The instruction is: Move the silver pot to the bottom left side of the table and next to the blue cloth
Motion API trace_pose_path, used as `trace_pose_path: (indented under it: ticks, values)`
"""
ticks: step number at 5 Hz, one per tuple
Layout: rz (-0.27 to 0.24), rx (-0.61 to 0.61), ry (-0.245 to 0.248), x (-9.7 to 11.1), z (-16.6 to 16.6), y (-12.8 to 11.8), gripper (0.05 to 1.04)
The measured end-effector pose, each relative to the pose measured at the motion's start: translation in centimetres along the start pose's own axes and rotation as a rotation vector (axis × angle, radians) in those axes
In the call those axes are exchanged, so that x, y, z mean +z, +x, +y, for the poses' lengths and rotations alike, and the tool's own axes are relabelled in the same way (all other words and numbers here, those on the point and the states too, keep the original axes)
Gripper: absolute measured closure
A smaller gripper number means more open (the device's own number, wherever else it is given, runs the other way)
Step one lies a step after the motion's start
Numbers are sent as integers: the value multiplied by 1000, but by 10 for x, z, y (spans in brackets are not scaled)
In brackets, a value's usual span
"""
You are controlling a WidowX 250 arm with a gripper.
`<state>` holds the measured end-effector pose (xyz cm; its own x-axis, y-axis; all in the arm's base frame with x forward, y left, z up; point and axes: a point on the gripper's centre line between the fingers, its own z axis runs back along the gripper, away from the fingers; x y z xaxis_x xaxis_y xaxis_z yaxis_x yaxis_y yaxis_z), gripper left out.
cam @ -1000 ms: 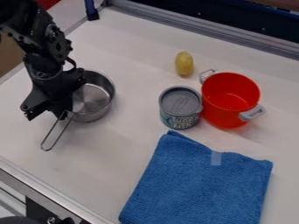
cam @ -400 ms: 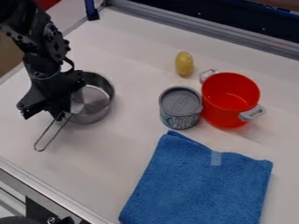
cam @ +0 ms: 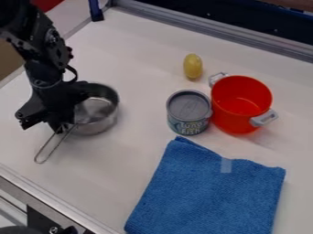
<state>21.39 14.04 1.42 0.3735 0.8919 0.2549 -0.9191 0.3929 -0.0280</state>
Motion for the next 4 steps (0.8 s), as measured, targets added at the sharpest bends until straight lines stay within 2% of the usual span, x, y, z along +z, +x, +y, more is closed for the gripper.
trace_pose_path:
  ticks: [1,2,3,4]
  values:
    - [9,-19,9,-1,1,-5,582]
    - [14,-24,11,1,1,-5,285]
    - [3,-22,-20,11,-1,-2,85]
    - [11,-26,-55,32,-7,7,83]
